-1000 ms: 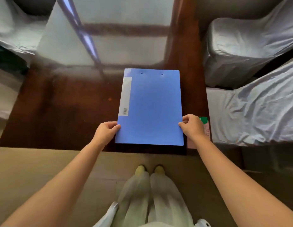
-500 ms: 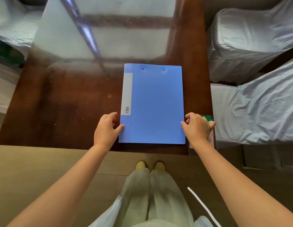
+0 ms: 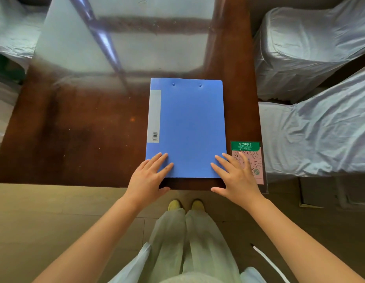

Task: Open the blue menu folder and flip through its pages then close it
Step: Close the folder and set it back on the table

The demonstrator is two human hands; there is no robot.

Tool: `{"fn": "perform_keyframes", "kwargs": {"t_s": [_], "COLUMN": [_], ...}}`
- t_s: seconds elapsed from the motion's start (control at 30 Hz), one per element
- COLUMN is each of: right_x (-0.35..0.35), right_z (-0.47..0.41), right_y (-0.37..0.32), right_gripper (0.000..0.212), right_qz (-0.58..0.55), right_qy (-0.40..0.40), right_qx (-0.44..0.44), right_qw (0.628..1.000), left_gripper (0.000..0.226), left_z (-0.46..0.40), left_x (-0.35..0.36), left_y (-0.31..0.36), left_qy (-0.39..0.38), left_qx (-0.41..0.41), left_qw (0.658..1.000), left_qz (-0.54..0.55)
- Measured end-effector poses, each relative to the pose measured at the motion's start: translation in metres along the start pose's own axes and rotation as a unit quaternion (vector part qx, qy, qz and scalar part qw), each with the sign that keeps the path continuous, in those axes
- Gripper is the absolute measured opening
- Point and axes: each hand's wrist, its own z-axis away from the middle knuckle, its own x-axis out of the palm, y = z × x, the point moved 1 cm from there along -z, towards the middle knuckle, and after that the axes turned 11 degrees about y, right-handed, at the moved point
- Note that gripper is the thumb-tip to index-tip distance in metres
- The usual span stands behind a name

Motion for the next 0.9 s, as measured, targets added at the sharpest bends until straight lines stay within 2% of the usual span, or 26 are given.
{"fn": "perform_keyframes", "kwargs": {"t_s": [0.27, 0.9], "right_x": [0.004, 0.018], "right_z": [0.016, 0.029], "right_y": [0.005, 0.014], "right_gripper": [0.067, 0.044], "right_qz": [-0.009, -0.031], "right_qy": [0.051, 0.125], "right_qx": [-0.026, -0.047], "right_qw": [0.998, 0.991], "left_gripper": [0.066, 0.047], "left_z": [0.009, 0.015], "left_x": [0.007, 0.018], "left_y": [0.001, 0.001], "left_qy": [0.022, 0.067], "left_qx": [0.017, 0.060], "left_qw": [1.000, 0.996], "left_qz": [-0.006, -0.017]}}
